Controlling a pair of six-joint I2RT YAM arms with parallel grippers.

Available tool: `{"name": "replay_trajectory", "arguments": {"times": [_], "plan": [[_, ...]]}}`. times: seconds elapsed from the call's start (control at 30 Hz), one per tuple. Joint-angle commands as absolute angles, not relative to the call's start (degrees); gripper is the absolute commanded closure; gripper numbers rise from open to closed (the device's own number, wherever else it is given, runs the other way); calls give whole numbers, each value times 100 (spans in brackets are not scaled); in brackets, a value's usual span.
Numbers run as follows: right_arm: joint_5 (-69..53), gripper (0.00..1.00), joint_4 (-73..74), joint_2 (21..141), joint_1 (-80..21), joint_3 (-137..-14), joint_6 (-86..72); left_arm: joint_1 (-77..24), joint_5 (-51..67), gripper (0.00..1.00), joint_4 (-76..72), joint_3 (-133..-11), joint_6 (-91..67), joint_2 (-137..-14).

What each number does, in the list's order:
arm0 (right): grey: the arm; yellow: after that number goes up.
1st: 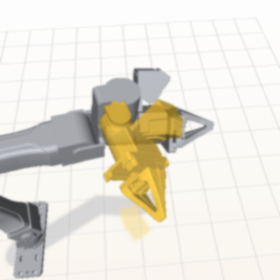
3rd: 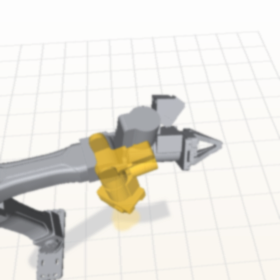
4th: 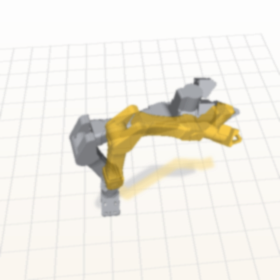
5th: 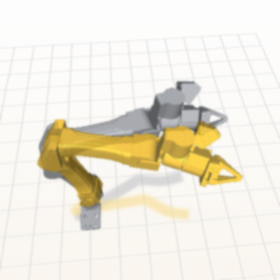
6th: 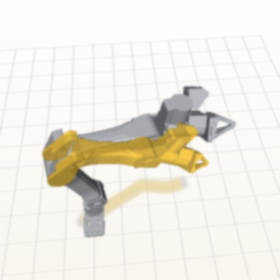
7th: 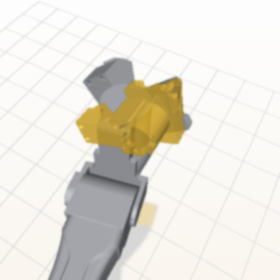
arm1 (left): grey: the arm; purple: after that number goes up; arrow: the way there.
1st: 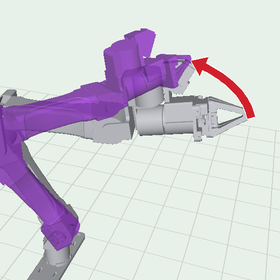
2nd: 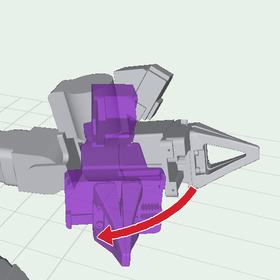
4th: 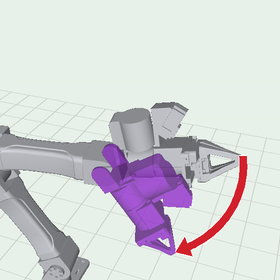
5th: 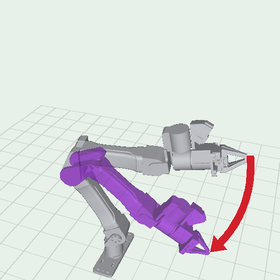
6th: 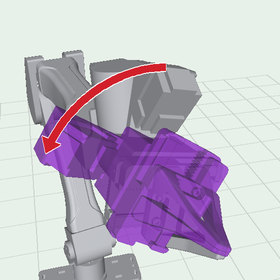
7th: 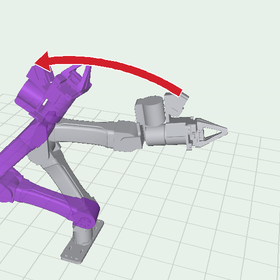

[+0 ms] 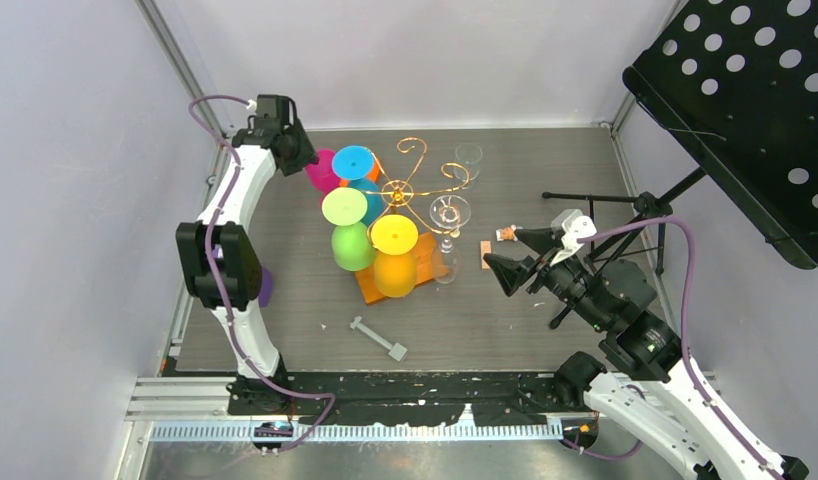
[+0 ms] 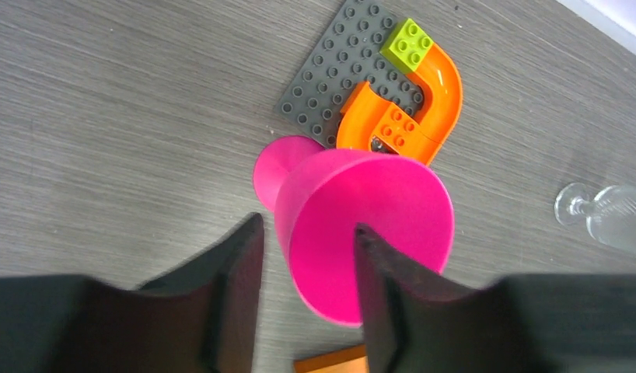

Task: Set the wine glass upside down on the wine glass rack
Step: Pick up the wine glass at the center of the board.

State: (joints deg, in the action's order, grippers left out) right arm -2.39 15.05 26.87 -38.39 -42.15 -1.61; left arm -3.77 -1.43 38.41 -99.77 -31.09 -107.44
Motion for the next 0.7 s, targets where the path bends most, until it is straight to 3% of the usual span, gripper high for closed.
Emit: {"name": "replay_trajectory", "arguments": {"times": [0.0,0.1,0.33,0.4,0.67], "plan": [[-185,20,1426,2625,-3824,-4194,-222,-346,-255,67,3974,-10416,-3101,-11046],[-176,20,1434,2590,-3828,-4164,-237,-366,-215,83,3971,-10424,-3019,-11111],[-217,20,1414,2589,-3831,-4181,-293,-414,-264,91,3950,-10256,-2704,-11007],[-219,20,1415,2582,-3826,-4195,-300,-414,-244,99,3961,-10200,-2604,-10962],[-67,20,1570,2572,-3828,-4397,-242,-490,-796,100,4122,-9712,-2140,-9926]]}}
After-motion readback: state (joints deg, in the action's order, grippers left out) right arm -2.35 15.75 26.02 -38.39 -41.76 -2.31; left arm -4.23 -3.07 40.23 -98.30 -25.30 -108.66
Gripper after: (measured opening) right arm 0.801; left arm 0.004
